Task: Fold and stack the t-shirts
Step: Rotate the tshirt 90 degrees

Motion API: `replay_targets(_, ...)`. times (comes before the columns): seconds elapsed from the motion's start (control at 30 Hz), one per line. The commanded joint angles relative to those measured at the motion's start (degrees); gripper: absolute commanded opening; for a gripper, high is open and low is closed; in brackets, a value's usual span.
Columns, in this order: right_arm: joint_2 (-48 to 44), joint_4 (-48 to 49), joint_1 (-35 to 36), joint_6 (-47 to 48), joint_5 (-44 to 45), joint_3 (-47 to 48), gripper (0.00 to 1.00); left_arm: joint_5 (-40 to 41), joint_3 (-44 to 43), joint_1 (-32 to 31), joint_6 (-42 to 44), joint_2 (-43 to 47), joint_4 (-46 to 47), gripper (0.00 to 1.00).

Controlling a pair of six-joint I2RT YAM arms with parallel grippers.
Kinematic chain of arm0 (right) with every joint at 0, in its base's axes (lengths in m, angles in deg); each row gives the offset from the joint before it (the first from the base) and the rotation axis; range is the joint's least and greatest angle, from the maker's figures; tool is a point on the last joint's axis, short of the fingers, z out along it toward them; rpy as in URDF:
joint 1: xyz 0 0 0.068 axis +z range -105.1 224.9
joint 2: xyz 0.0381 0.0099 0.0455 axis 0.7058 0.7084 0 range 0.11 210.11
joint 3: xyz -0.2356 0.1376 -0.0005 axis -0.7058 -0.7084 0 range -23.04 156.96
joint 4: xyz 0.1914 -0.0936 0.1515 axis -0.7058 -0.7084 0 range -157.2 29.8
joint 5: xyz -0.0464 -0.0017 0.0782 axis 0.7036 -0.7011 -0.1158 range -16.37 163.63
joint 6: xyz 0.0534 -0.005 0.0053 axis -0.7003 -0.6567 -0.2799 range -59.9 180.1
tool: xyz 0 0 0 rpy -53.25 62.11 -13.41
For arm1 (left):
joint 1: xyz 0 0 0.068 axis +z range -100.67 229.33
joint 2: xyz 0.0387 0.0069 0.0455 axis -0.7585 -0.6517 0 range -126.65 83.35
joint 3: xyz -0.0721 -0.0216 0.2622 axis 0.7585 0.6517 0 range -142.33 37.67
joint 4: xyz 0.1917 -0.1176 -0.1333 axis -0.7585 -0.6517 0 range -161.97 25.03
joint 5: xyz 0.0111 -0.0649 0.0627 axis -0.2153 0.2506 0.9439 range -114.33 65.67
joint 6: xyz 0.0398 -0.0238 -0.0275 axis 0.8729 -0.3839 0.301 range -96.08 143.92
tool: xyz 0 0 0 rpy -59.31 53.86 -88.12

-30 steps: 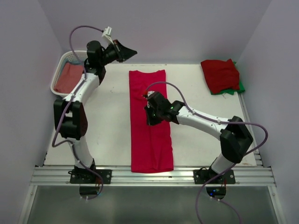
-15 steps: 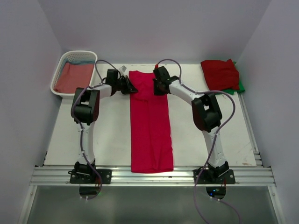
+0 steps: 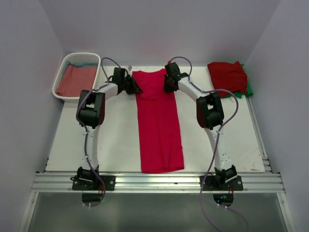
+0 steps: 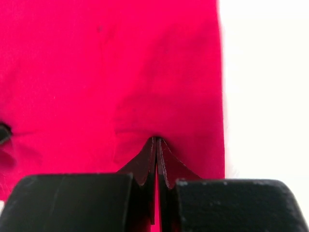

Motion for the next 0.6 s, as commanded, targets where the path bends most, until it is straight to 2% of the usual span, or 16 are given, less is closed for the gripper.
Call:
replay_targets(0.0,6.72,-4.08,-4.01,-0.62,2.45,5.15,0.0,1.94,-8.37,0.2,2.14,-5.65,-3.76,0.0)
replay_targets(0.07,9.19,-5.57,-5.41,-0.62,1.84,9.99,0.0,0.45,-13.12,0.2,2.06,-9.33,-4.28,0.0)
replay_targets(0.2,9.2,-3.13,-6.47,-0.01,0.18,13.26,0.0,-2.36,-30.06,0.55,0.75,-16.55,-6.57,0.0)
replay_targets(0.3,6.65,1.01,-6.47,0.96,-2.02,11.5,0.0,-3.78,-33.79,1.16,-1.8,-18.49,-2.63,0.0)
replay_targets(0.4,1.39,5.65,-6.56,1.4,-4.31,5.9,0.0,-3.34,-35.11,1.51,-2.95,-17.62,0.9,0.0)
replay_targets(0.47,-3.44,13.82,-6.47,1.84,-4.23,-3.84,0.0,-4.21,-35.65,1.6,-3.13,-15.86,2.22,0.0)
replay_targets(0.5,-9.29,17.24,-6.39,1.84,-4.31,-7.89,0.0,-4.39,-35.21,1.52,-3.22,-14.72,2.48,0.0)
replay_targets(0.53,-12.4,21.1,-6.39,1.75,-4.23,-16.71,0.0,-4.65,-34.34,1.51,-3.13,-13.15,4.23,0.0)
replay_targets(0.57,-15.65,29.84,-6.47,1.66,-4.23,-21.5,0.0,-5.09,-32.42,1.51,-2.96,-8.34,6.94,0.0)
